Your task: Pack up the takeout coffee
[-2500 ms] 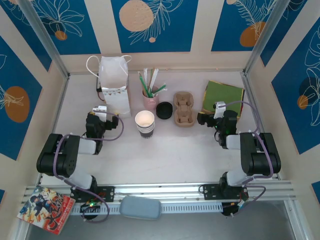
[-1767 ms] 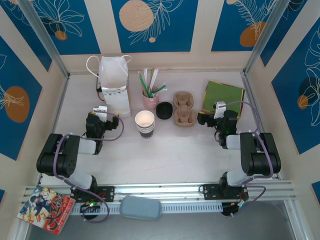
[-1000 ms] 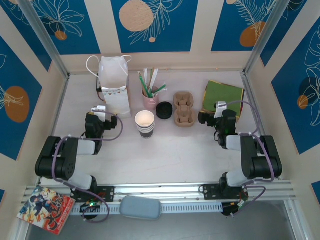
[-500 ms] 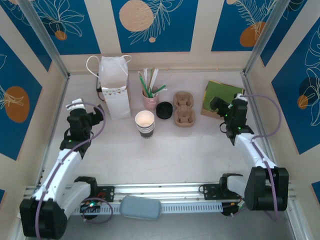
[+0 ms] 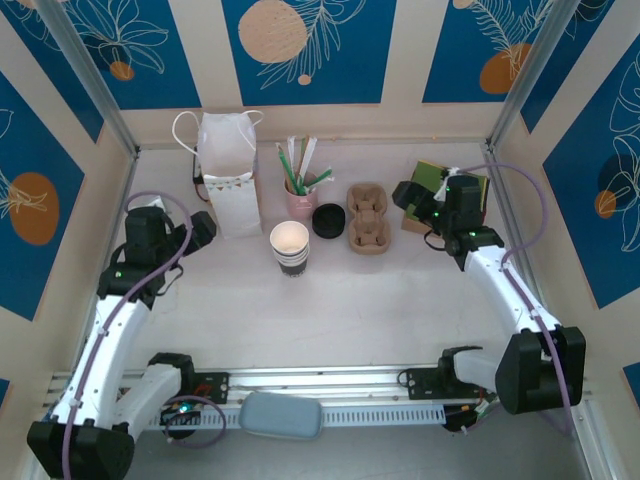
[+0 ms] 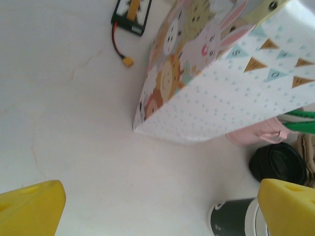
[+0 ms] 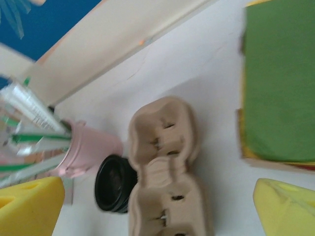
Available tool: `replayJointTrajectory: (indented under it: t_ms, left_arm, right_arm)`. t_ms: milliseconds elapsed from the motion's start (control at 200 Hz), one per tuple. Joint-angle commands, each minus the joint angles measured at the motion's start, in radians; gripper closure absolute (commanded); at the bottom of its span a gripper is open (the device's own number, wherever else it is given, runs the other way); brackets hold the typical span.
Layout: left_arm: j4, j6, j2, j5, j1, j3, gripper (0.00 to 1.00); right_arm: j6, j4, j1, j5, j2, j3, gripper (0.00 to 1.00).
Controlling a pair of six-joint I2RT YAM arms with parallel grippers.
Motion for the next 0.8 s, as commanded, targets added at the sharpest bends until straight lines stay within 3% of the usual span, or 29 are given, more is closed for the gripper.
replayJointTrajectory:
  t_ms: [0, 190, 330, 505, 645, 795]
  left_arm:
    - [-0.239, -0.077, 0.064, 0.045, -0.048, 0.099, 0.00]
    - [-0.384, -0.181, 0.182, -0.098, -0.297, 0.223, 0.00]
    - [-0.489, -0.246, 0.335, -0.098, -0.414, 0.350, 0.00]
    - [-0.446, -0.240, 0.394, -0.090, -0.506, 0.418, 0.00]
    - [-0.376, -0.228, 0.413, -0.032, -0.517, 0.409, 0.00]
    - [-0.460, -0.202, 0.538, -0.073, -0.553, 0.524, 0.13]
  right_arm:
    - [-0.130, -0.039, 0.069, -0.012, 0.002, 0.037, 0.01]
    - [-0.168, -0.056, 0.163, 0.077, 0.008, 0.041, 0.01]
    - [-0.149, -0.064, 0.194, 0.113, 0.021, 0.055, 0.01]
    - [-0.200, -0.064, 0.222, 0.053, 0.021, 0.052, 0.01]
    - [-0.217, -0.062, 0.223, -0.052, 0.023, 0.049, 0.01]
    - [-0.229, -0.067, 0.231, -0.091, 0.027, 0.053, 0.01]
